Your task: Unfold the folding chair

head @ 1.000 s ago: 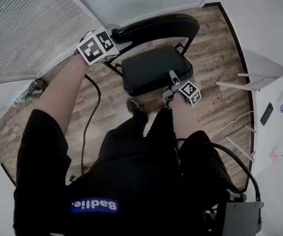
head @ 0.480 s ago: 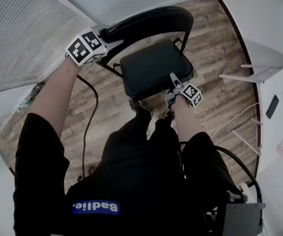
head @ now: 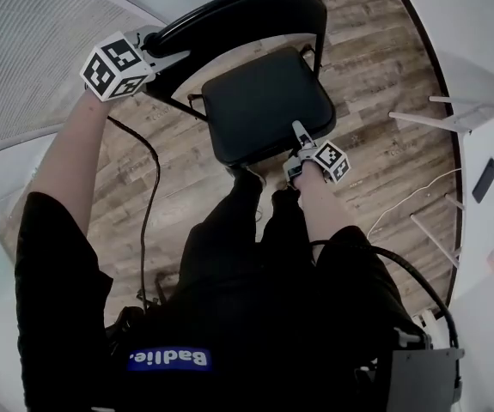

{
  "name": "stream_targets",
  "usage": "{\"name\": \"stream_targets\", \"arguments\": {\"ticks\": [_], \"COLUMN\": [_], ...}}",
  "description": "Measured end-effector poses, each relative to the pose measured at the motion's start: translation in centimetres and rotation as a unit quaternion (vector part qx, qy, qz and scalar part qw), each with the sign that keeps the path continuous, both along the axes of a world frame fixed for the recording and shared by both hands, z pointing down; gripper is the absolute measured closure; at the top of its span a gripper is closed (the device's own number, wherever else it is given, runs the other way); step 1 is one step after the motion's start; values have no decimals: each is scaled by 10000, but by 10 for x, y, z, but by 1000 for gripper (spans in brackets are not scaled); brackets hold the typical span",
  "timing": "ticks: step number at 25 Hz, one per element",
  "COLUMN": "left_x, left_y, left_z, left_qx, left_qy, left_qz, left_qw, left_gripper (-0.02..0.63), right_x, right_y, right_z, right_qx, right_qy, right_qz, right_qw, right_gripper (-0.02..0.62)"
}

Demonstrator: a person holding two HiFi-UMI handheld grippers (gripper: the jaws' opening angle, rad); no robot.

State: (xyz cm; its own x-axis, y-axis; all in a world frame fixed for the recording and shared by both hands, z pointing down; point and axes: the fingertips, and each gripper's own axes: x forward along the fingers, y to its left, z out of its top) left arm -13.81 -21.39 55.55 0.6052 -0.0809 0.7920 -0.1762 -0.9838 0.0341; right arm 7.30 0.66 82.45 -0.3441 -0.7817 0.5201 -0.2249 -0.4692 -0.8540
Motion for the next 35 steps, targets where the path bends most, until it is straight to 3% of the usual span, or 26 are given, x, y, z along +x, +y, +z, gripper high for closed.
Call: {"name": "stream_targets", "arguments": {"ticks": [18, 35], "left_x": [5, 15], "left_y": [12, 21], "left_z": [27, 64], "left_qx": [-90, -450], "left_qy": [121, 213], "left_qz": [-240, -136], "left_qw": [9996, 9987], "left_gripper": [505, 505], "right_x": [30, 48], "right_y": [37, 82], "right_z": [62, 131], "right_qx": [266, 580], "right_qy": [-55, -203], "right_qz": [-154, -36], "right_qw": [9995, 9981], "right_gripper": [379, 353]}}
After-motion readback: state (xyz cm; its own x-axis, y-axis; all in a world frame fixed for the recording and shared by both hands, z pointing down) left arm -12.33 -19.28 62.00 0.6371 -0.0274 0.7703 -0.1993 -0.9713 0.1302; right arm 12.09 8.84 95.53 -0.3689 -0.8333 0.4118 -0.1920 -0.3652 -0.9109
